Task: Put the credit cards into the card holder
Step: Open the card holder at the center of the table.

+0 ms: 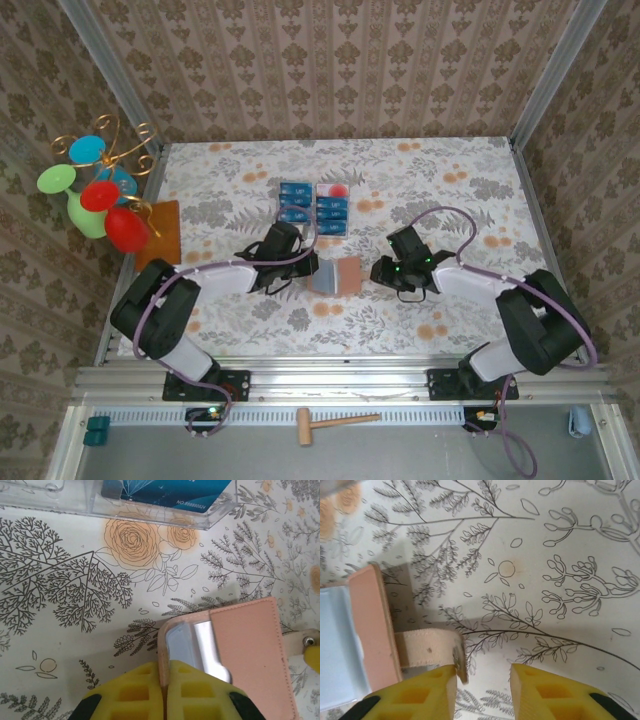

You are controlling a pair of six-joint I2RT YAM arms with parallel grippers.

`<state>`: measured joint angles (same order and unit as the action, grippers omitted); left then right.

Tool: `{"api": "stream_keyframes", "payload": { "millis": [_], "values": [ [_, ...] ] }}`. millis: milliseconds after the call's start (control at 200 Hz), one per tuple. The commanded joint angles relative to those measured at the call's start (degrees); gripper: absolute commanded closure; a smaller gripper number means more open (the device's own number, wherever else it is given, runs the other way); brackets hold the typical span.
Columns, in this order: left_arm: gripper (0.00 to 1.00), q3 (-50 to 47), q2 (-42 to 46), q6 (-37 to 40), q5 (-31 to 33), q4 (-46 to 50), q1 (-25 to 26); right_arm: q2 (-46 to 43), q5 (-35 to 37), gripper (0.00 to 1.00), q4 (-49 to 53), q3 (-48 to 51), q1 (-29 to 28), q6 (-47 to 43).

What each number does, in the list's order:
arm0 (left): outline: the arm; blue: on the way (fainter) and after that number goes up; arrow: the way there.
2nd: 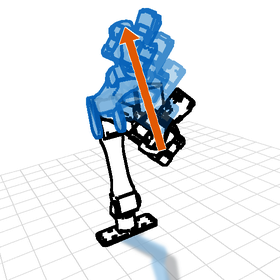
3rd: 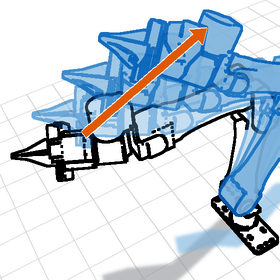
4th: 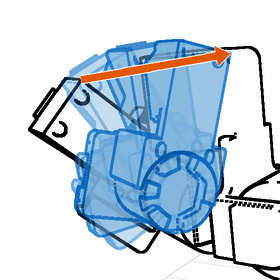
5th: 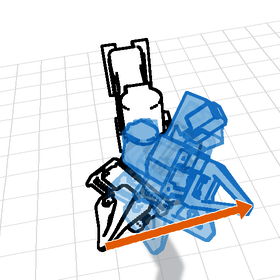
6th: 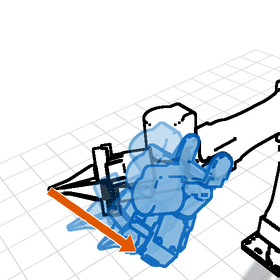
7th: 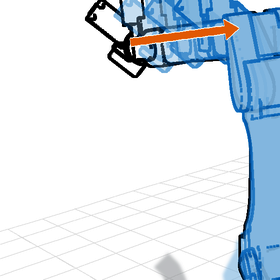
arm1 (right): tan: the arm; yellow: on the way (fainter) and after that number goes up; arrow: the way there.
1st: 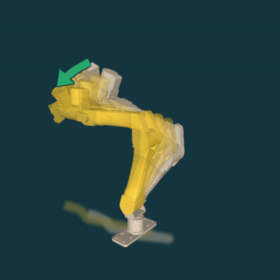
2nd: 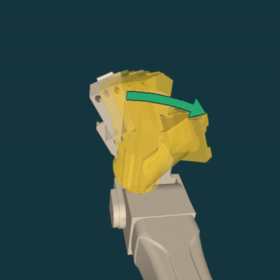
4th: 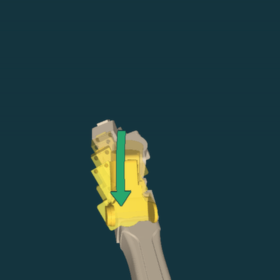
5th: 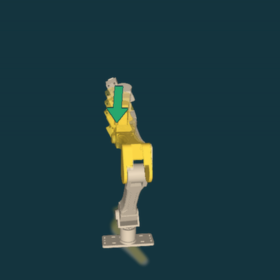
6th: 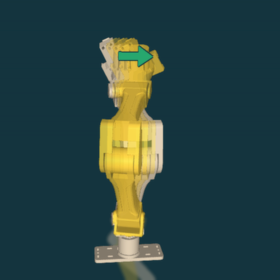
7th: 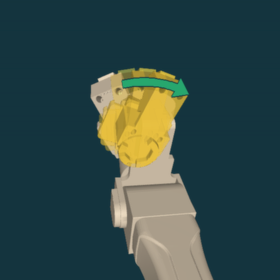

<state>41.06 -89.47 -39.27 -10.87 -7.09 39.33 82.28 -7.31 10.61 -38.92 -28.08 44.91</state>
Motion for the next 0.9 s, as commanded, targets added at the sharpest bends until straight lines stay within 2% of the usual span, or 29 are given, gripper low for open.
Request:
{"api": "stream_keyframes", "payload": {
  "millis": [0,145,255,450,590,785,895],
  "values": [
    [1.00,2.61,2.15,1.44,2.41,5.20,0.40,-5.55,1.93,0.63,5.21,-2.41,0.48,-1.40],
    [1.00,5.35,2.63,3.87,5.25,10.27,1.90,-10.18,2.04,0.63,7.02,-3.02,0.40,-0.03],
    [1.00,6.30,2.23,4.29,5.93,10.96,2.49,-11.12,-0.36,0.68,5.22,-4.39,-0.62,1.02],
    [1.00,7.10,1.00,4.15,6.04,10.86,2.94,-3.07,-5.25,0.85,-0.08,-8.37,-3.76,2.66],
    [1.00,7.41,0.82,3.75,6.13,10.78,3.05,5.19,-6.60,0.90,-3.74,-10.01,-5.74,3.67],
    [0.68,7.07,2.02,3.16,4.94,9.31,3.04,12.75,-7.19,0.92,-7.03,-9.60,-6.03,4.34],
    [0.61,6.08,3.06,2.45,4.28,7.65,2.78,15.25,-6.62,0.93,-7.44,-9.52,-6.03,4.40]
  ]
}}
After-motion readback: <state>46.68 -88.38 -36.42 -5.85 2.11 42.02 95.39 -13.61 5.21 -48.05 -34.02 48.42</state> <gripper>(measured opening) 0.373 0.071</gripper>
